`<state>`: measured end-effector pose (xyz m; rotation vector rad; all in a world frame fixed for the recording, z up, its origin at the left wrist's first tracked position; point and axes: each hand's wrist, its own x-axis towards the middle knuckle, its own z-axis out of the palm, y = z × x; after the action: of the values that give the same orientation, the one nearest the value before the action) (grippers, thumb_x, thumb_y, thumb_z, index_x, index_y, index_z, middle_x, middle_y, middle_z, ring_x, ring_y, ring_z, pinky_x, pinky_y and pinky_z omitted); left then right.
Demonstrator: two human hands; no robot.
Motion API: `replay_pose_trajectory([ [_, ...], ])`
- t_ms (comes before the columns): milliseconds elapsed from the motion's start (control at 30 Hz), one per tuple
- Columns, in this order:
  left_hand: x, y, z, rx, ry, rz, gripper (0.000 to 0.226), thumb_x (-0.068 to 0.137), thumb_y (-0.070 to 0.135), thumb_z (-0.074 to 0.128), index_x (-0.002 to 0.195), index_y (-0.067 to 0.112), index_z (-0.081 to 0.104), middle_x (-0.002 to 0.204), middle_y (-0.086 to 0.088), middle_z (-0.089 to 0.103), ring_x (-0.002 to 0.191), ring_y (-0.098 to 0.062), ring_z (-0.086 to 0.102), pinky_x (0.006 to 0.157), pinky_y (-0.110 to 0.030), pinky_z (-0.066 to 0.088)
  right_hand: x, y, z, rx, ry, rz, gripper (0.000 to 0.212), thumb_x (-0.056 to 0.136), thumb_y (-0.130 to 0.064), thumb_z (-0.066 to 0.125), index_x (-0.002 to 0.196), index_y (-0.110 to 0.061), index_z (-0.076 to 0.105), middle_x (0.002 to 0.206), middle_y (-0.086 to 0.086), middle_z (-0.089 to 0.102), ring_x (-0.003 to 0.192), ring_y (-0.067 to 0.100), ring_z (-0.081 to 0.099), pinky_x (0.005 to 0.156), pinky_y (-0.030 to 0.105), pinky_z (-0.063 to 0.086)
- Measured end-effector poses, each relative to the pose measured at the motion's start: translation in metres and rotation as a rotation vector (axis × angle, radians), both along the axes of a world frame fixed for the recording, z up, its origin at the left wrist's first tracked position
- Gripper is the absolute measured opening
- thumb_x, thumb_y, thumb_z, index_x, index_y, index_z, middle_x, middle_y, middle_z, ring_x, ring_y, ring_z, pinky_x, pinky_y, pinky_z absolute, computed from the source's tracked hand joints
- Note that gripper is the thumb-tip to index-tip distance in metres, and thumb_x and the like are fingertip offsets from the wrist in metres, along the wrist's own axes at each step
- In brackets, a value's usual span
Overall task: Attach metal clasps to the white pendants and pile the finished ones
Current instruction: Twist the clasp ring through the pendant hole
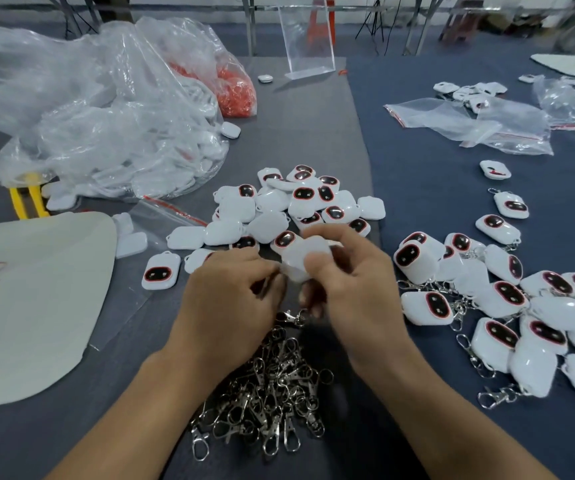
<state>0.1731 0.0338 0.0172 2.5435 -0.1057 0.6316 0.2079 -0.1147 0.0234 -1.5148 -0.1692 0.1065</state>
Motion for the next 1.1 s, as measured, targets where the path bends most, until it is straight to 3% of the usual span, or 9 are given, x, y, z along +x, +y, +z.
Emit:
replay_pose_trajectory([
  [133,0.004,-0.008,-0.002,-0.562,0.028,-0.002,0.006,0.076,0.029,0.075,0.075,0.027,0.080,0.066,0.004,0.067,0.064,-0.012,0.060,0.062,-0.028,0.047,0.014,-0.010,0.004,0.333,0.383,0.045,0.016,0.097,0.002,0.055,0.103,-0.012,0.060,0.061,0.006,0.065,0.043,0.016,0.054,0.037,0.023,0.037],
  [233,0.003,-0.007,-0.006,-0.318,-0.024,0.016,0.018,0.078,0.024,0.072,0.063,0.014,0.074,0.059,0.001,0.058,0.061,-0.015,0.054,0.059,-0.036,0.043,0.014,-0.012,0.004,0.284,0.335,0.082,0.014,0.095,0.001,0.059,0.100,-0.012,0.059,0.060,0.006,0.064,0.044,0.017,0.053,0.038,0.023,0.037],
  [333,0.000,-0.006,-0.006,-0.026,-0.119,-0.022,0.010,0.079,0.014,0.074,0.069,0.012,0.077,0.062,0.007,0.061,0.066,-0.011,0.052,0.065,-0.030,0.044,0.013,-0.016,0.005,-0.041,0.052,0.069,0.021,0.091,-0.002,0.063,0.095,-0.023,0.062,0.062,0.005,0.067,0.048,0.021,0.053,0.043,0.029,0.043],
  [400,0.001,-0.003,-0.007,-0.007,-0.158,-0.049,0.006,0.079,0.009,0.079,0.082,0.014,0.081,0.071,0.007,0.069,0.071,-0.009,0.056,0.071,-0.028,0.046,0.015,-0.020,0.006,-0.286,-0.163,0.048,0.023,0.090,-0.006,0.066,0.091,-0.029,0.061,0.063,0.003,0.069,0.050,0.023,0.053,0.048,0.033,0.045],
  [533,0.005,0.005,-0.006,-0.107,-0.044,0.053,0.017,0.078,0.015,0.084,0.092,0.023,0.082,0.071,0.014,0.067,0.066,-0.005,0.051,0.072,-0.018,0.042,0.028,-0.040,0.013,-0.561,-0.418,-0.159,0.018,0.085,-0.012,0.069,0.090,-0.029,0.065,0.068,-0.015,0.068,0.055,0.006,0.056,0.052,0.011,0.039],
  [667,0.010,0.012,-0.010,-0.092,0.001,0.228,0.025,0.077,0.013,0.081,0.099,0.023,0.081,0.078,0.010,0.069,0.073,-0.016,0.059,0.081,-0.037,0.050,0.034,-0.058,0.018,-0.860,-0.606,-0.264,0.024,0.081,-0.007,0.071,0.088,-0.030,0.073,0.072,-0.013,0.065,0.072,0.010,0.056,0.064,0.027,0.041],
  [767,0.012,0.014,-0.014,-0.095,-0.006,0.275,0.036,0.078,0.009,0.076,0.112,0.020,0.076,0.100,0.005,0.073,0.095,-0.019,0.064,0.091,-0.025,0.043,0.037,-0.064,0.017,-1.067,-0.597,-0.214,0.035,0.067,0.009,0.067,0.081,-0.022,0.075,0.079,-0.006,0.067,0.088,0.020,0.049,0.078,0.034,0.034],
  [933,0.015,0.017,-0.021,-0.051,0.017,0.276,0.047,0.077,0.010,0.074,0.124,0.016,0.068,0.123,0.004,0.064,0.112,-0.016,0.054,0.094,-0.009,0.025,0.037,-0.064,0.018,-1.446,-0.343,-0.148,0.019,0.064,-0.006,0.067,0.072,-0.023,0.074,0.085,-0.002,0.066,0.092,0.024,0.048,0.090,0.034,0.022],
  [1100,0.016,0.016,-0.024,-0.015,0.076,0.277,0.039,0.081,0.015,0.073,0.119,0.018,0.071,0.129,0.000,0.062,0.119,-0.019,0.052,0.099,-0.017,0.028,0.025,-0.044,0.011,-1.310,-0.572,-0.284,0.009,0.072,-0.011,0.071,0.075,-0.015,0.077,0.088,0.002,0.070,0.094,0.032,0.057,0.097,0.038,0.027],
])
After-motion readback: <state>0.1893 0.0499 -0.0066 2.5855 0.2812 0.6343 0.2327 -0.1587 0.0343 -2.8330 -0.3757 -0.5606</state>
